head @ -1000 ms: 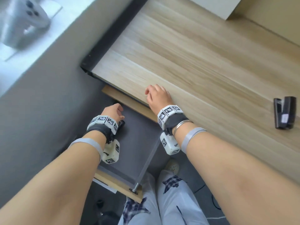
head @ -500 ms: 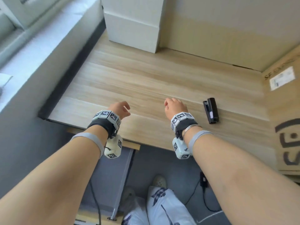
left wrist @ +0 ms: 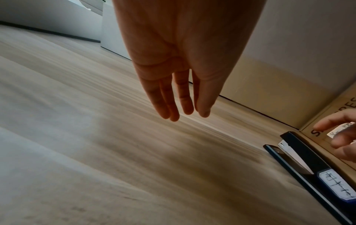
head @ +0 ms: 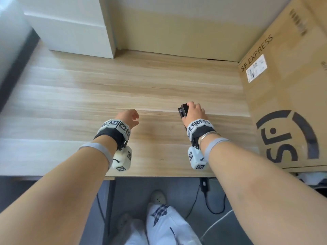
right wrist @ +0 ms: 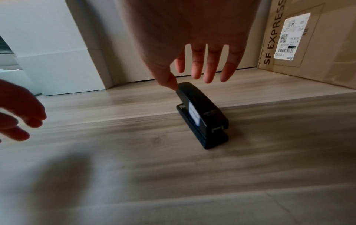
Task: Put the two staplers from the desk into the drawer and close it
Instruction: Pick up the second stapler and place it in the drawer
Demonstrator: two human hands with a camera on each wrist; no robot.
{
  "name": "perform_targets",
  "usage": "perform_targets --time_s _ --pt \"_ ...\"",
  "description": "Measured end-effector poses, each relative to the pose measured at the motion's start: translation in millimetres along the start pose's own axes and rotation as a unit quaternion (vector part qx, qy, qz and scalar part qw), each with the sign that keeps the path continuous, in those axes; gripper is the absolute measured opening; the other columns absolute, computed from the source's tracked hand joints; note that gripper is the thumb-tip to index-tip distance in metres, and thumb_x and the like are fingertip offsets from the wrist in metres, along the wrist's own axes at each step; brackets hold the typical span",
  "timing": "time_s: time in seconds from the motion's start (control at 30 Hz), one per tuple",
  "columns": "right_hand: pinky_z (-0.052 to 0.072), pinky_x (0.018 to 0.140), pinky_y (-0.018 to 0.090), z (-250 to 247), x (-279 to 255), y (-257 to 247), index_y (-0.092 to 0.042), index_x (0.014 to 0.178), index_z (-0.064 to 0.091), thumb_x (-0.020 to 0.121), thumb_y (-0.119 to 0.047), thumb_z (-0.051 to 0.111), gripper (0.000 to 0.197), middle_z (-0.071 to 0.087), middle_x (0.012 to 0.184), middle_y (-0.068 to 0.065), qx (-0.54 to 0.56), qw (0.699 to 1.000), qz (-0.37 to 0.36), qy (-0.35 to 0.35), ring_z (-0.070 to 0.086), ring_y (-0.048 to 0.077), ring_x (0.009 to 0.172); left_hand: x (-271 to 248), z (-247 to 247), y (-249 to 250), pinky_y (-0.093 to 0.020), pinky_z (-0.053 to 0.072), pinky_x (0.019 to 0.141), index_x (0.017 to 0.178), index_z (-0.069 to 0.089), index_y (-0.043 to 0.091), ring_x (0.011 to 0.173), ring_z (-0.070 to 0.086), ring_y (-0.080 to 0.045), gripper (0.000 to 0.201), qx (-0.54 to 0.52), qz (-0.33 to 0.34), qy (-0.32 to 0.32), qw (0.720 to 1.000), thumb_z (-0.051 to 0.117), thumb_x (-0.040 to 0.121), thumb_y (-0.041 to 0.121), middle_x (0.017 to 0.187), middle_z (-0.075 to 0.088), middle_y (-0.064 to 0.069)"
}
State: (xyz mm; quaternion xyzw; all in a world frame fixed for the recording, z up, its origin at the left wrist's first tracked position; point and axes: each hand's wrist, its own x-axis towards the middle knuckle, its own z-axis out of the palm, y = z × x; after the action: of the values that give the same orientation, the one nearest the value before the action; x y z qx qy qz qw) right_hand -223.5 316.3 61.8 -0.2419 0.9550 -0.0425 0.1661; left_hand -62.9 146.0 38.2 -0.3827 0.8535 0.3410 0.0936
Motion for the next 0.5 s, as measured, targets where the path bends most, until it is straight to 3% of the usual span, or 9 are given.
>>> perform_targets --time_s 0.2,0.5 --pt "0.047 0.088 0.036 4.4 16.7 6.0 -0.014 0.143 0.025 0.087 -0.02 0.063 0.068 0.056 0.127 0.018 0.062 0.992 0.047 -0.095 0.056 0.034 0.115 17.1 5.9 4.4 -0.034 0.045 0.096 0.113 0.062 0.002 0.112 0.06 -0.029 0.028 0.016 -0.017 0.002 1.0 0.061 0.086 0.01 0.119 0.066 -0.014" --pt "0.048 0.086 0.037 17.7 22.9 7.2 -0.006 0.13 0.034 0.083 -0.014 0.067 0.058 0.059 0.122 0.019 0.041 0.989 0.081 -0.114 0.058 0.037 0.113 8.5 6.9 -23.4 -0.033 0.046 0.093 0.112 0.063 0.004 0.111 0.06 -0.029 0.027 0.018 -0.052 0.007 0.998 0.058 0.087 0.011 0.118 0.067 -0.013"
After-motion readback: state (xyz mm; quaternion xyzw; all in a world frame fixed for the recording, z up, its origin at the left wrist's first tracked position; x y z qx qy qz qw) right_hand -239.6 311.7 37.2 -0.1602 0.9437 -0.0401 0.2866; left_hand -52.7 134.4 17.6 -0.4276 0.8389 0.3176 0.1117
